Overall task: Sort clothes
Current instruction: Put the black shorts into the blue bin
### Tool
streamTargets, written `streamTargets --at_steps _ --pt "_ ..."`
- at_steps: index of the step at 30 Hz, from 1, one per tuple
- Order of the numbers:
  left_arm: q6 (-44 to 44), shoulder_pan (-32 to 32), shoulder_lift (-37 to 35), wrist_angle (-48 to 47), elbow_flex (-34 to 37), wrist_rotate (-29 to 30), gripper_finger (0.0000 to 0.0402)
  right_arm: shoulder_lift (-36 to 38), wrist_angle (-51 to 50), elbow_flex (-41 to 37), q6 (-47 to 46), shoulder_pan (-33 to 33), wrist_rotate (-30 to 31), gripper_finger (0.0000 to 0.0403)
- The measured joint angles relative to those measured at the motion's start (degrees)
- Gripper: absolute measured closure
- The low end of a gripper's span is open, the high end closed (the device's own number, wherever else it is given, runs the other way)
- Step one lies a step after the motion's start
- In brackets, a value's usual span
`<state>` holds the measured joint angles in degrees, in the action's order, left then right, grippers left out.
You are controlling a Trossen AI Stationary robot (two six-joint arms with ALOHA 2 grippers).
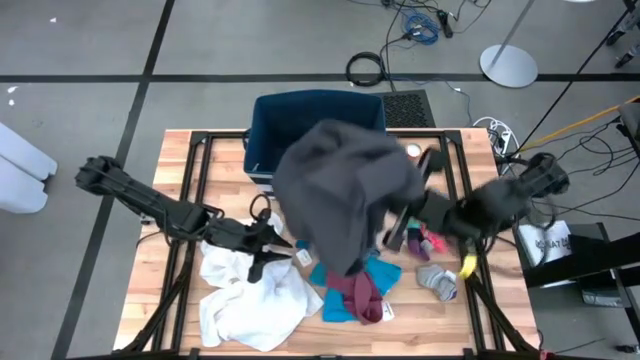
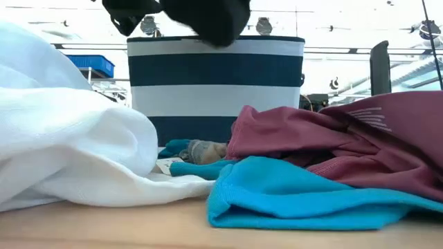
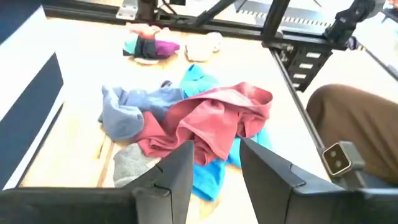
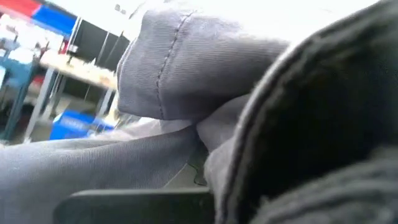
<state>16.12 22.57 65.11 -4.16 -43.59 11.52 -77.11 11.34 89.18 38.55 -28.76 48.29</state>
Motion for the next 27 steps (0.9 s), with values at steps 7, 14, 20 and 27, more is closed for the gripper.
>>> streamTargets --at_steps 7,14,20,27 --pt "0.0 0.0 2.1 0.0 0.0 -1.7 0.0262 0.0 -4.0 4.6 -6.3 13.0 -8.1 0.0400" --pt "0.0 -0.1 2.1 0.2 0.0 -1.8 0.0262 -4.5 -7.6 4.6 -21.9 28.8 -19.0 0.0400" --pt "0.0 -0.1 2.1 0.2 0.0 -1.9 0.0262 -13.5 -7.4 4.6 -25.5 36.5 -17.9 0.0400" --pt "0.1 -0.1 2.1 0.2 0.0 -2.5 0.0262 -22.6 -19.4 4.6 -27.1 40.5 -19.1 0.0400"
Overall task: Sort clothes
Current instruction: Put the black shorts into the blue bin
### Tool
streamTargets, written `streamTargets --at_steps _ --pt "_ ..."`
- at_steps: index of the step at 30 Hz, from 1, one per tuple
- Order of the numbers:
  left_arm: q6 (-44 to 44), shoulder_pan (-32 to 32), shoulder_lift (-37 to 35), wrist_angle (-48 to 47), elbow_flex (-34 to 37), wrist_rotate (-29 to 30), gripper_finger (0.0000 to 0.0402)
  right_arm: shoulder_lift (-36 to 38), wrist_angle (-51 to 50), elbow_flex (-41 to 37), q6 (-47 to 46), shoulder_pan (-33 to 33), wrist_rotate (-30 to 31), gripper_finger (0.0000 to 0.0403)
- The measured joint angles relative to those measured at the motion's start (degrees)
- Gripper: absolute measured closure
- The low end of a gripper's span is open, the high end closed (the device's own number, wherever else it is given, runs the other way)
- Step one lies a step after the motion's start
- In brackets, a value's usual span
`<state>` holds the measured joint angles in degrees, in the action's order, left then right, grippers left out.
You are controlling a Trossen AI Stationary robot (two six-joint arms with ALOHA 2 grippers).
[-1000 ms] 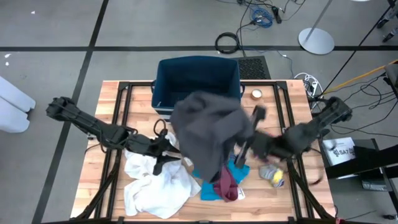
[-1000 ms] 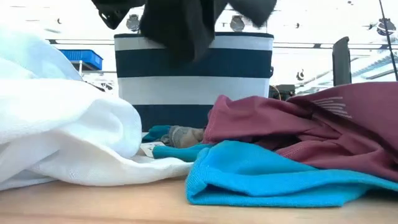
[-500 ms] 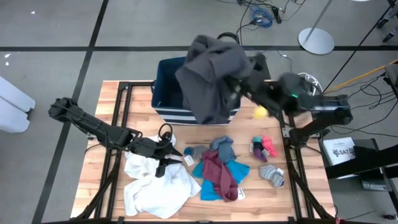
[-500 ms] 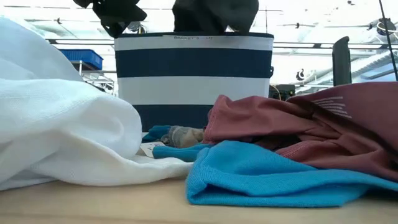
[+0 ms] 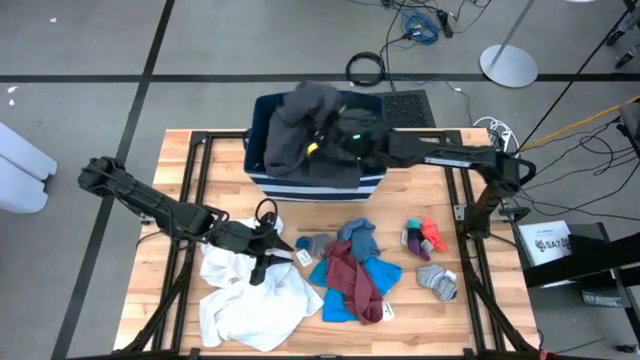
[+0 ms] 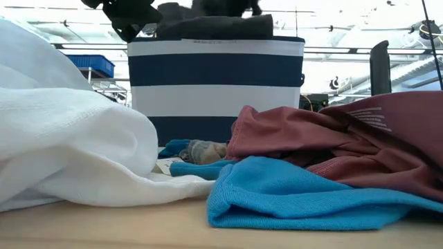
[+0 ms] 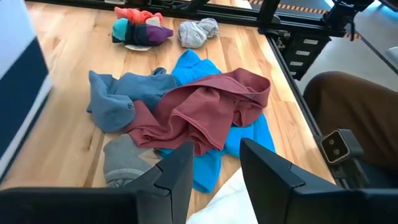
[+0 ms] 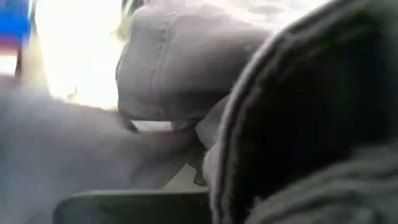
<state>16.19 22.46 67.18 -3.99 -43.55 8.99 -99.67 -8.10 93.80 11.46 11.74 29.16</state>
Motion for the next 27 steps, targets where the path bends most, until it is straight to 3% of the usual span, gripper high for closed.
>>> streamTargets --at_steps 7,12,16,22,27 --pt "0.1 0.1 0.0 -0.2 0.0 -4.4 0.0262 -3.9 -16.8 0.0 -3.8 1.8 -1.7 0.0400" --pt "1.5 0.1 0.0 0.0 0.0 -4.5 0.0262 -4.7 -25.2 0.0 -11.1 5.8 -10.0 0.0400" --pt "1.5 0.1 0.0 0.0 0.0 -4.5 0.0262 -5.5 -31.1 0.0 -17.1 8.4 -13.1 0.0400" --pt "1.5 0.1 0.0 0.0 0.0 -4.4 0.0262 -5.6 -32.9 0.0 -22.8 10.6 -13.3 0.0394" --pt "1.5 0.1 0.0 0.0 0.0 -4.3 0.0262 -5.2 -31.1 0.0 -22.1 10.8 -13.7 0.0344"
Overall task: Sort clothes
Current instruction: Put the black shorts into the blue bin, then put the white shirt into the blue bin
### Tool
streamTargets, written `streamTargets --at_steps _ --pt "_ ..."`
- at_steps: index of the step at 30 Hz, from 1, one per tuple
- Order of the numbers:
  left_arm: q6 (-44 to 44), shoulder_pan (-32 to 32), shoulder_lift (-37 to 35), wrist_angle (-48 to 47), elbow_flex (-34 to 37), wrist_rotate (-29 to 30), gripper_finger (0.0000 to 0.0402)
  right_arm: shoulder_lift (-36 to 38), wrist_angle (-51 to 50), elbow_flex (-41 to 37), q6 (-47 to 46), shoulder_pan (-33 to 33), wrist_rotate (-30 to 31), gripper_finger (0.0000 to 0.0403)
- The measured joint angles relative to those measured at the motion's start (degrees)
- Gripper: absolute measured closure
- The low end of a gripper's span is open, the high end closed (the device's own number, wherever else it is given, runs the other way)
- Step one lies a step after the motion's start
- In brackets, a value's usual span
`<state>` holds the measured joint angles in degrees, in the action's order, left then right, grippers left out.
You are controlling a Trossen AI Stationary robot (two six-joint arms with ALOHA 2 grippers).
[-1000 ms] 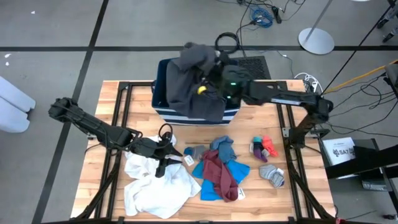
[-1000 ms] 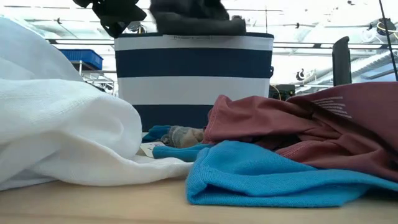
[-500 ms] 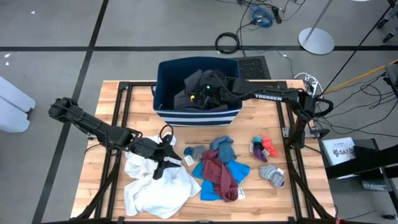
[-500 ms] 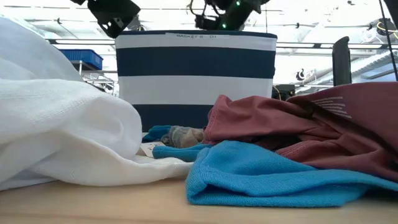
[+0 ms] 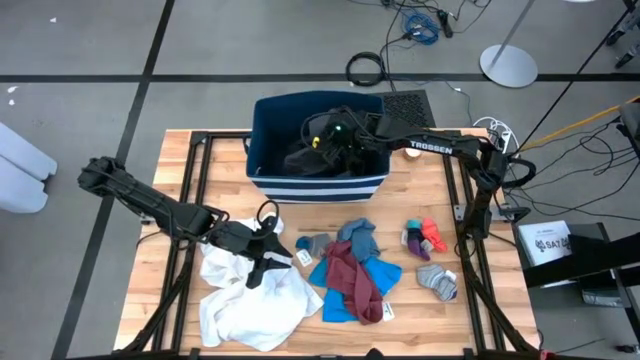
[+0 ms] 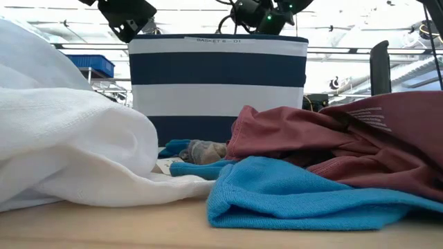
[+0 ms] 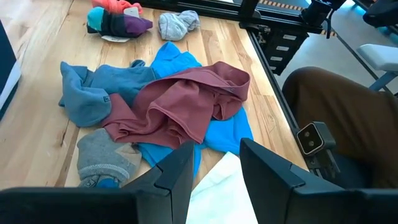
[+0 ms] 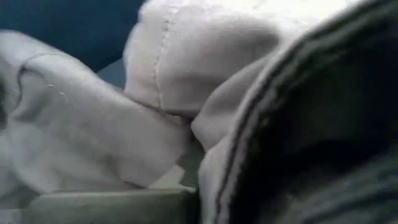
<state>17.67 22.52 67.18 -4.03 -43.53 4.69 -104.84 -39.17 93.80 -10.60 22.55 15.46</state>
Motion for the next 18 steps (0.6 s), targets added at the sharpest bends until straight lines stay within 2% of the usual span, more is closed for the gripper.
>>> streamTargets --at_steps 5,10,14,18 --pt "0.0 0.0 0.0 0.0 0.0 0.0 0.0262 0.0 -3.0 2.5 -0.9 0.0 -4.5 0.0263" --pt "-0.1 0.0 0.0 0.0 0.0 0.0 0.0262 0.0 -10.1 9.7 -0.7 0.0 -6.7 0.0201" --pt "-0.1 0.0 0.0 0.0 0.0 0.0 0.0262 0.0 -18.1 18.8 -0.7 -0.1 -6.8 0.0177" --pt "-0.1 0.0 0.0 0.0 0.0 0.0 0.0262 0.0 -25.6 29.0 -0.7 -0.5 -6.8 0.0171"
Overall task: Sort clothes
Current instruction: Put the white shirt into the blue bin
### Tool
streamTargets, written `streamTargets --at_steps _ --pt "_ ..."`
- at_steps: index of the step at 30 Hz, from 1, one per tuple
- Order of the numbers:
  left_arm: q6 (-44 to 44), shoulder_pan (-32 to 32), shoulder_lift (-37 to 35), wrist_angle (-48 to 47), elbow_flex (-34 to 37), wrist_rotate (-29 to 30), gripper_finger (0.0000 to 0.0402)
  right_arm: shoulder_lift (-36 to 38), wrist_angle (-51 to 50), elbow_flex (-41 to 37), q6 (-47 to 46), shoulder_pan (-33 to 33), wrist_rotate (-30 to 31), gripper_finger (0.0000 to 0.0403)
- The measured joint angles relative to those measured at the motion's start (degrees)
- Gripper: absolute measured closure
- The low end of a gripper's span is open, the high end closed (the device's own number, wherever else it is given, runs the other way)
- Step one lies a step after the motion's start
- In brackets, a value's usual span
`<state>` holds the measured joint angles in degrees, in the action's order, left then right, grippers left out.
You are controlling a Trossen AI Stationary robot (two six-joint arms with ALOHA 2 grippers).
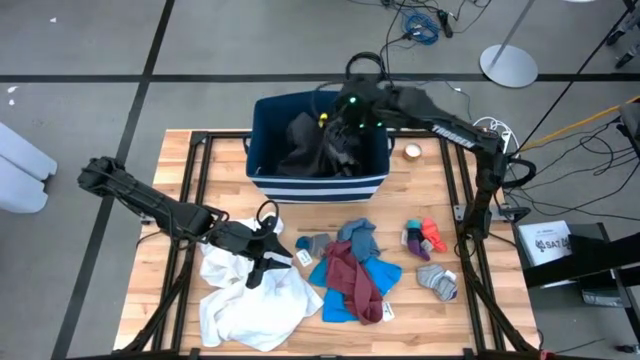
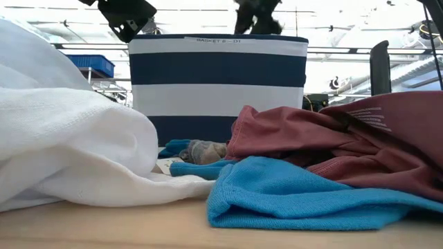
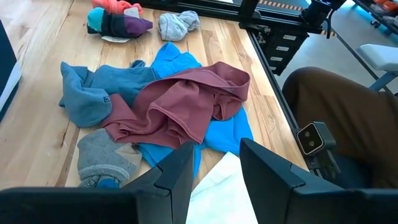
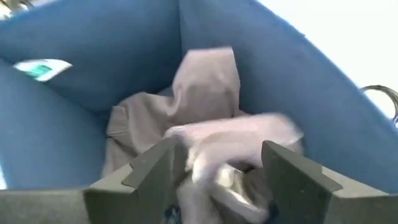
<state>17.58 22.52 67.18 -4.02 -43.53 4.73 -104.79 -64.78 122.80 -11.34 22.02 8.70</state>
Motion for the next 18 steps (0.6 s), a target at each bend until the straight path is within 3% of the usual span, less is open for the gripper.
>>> streamTargets --at_steps 5,13,18 --pt "0.0 0.0 0.0 0.0 0.0 0.0 0.0262 0.5 -9.6 12.3 -1.7 -1.7 0.1 0.0173" --pt "0.0 0.0 0.0 0.0 0.0 0.0 0.0262 9.6 -14.9 10.1 -6.1 -7.2 -0.1 0.0174" --pt "-1.4 0.0 0.0 -0.1 0.0 0.1 0.0262 11.7 -22.6 10.1 -10.4 -15.2 0.2 0.0174"
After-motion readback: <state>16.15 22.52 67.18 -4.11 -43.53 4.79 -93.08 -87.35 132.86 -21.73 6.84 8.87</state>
